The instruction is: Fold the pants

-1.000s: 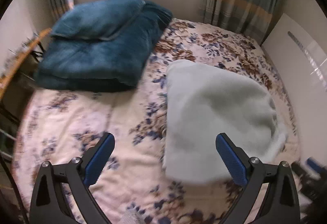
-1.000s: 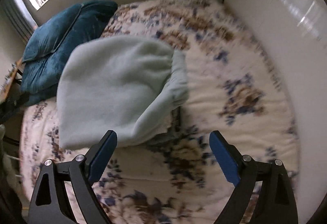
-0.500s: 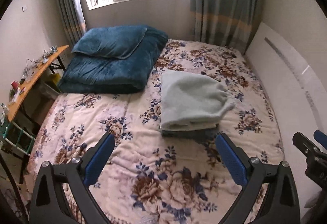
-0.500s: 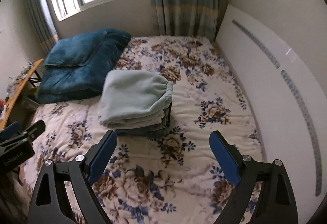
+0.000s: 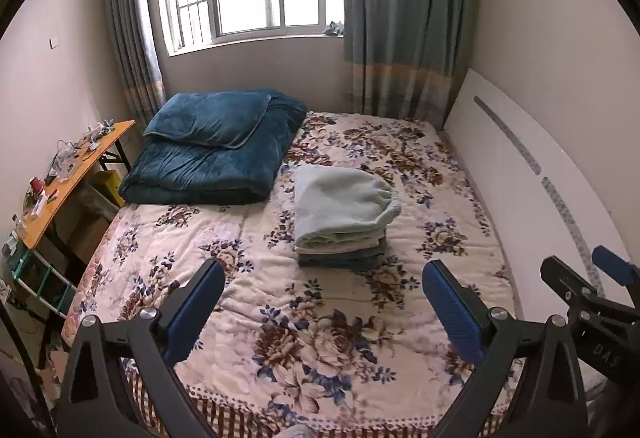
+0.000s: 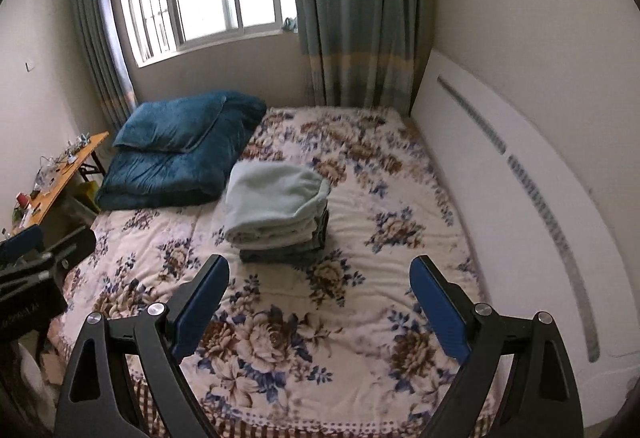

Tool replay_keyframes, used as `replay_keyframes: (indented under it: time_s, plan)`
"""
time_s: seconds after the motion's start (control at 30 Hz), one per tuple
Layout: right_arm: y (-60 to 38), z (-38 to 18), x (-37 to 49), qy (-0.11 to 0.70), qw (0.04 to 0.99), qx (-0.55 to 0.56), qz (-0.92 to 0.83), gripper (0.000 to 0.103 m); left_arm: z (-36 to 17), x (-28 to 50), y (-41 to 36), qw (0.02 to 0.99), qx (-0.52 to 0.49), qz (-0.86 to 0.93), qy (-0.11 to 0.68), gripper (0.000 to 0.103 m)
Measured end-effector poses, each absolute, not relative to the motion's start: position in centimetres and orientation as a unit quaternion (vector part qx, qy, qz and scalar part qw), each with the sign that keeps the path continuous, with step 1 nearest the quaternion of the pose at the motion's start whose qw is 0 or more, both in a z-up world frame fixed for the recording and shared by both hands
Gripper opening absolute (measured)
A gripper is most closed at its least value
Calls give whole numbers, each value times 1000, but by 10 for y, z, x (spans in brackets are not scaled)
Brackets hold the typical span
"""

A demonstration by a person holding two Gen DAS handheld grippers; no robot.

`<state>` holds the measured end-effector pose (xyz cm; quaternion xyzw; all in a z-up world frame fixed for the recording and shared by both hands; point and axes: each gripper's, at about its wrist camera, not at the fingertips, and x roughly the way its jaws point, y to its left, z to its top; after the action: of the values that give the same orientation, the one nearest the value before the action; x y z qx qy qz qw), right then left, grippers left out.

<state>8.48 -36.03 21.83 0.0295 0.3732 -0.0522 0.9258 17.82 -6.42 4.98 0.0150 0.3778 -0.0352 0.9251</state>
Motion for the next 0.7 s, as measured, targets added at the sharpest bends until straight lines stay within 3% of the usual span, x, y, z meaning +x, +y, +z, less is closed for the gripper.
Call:
replay_keyframes:
  time_s: [0.3,0.7]
  plan:
    - [-349,255,39,351,936,14,-36,94,60,148,-65,927,14,-33,373,101]
    - [-352,244,59,365,930,40,-20,94,50,156,-61,933,21,-9,359,101]
